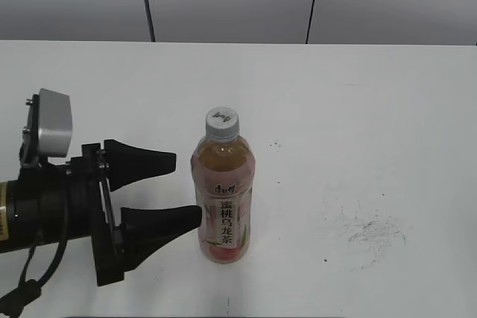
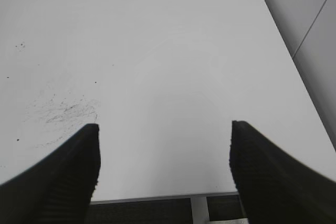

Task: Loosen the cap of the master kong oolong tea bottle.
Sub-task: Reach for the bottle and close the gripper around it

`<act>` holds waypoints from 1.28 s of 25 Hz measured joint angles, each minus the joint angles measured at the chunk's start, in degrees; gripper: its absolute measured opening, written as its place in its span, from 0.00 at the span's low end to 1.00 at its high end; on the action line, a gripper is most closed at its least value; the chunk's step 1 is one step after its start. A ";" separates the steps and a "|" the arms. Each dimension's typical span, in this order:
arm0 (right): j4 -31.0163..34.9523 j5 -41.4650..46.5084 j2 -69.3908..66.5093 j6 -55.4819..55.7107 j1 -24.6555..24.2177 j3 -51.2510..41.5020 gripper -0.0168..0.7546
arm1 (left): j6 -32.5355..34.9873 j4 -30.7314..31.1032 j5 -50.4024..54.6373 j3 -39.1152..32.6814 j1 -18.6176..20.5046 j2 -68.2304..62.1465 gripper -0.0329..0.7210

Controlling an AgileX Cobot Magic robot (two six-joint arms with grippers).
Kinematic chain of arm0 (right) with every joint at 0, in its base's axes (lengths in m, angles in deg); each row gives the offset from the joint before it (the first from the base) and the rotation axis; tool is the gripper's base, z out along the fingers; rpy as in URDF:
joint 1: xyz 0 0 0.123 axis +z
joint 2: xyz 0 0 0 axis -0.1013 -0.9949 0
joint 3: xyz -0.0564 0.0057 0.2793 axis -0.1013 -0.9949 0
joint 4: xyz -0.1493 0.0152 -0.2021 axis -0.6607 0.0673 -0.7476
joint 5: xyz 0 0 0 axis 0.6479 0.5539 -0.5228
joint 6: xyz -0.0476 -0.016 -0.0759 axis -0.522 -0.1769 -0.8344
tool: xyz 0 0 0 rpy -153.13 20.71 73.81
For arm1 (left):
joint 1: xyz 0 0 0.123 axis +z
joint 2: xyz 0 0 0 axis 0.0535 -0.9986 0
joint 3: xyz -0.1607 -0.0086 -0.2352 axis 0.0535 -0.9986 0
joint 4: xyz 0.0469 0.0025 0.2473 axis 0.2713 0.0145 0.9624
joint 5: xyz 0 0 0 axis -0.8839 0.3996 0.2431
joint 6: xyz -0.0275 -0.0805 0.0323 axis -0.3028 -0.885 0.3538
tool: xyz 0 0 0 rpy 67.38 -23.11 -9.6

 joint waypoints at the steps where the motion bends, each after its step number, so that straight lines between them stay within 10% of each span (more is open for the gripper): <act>1: 0.00 0.00 0.00 0.00 0.00 0.00 0.77 | 0.60 -0.71 -0.01 0.07 -1.26 0.00 0.81; 8: 0.00 0.00 0.00 0.00 0.00 0.00 0.77 | 4.94 -8.66 -0.13 0.41 -4.98 0.00 0.82; 32: 0.00 0.00 0.00 0.00 0.00 0.00 0.77 | 5.39 -6.86 -0.39 9.38 -9.35 -4.48 0.82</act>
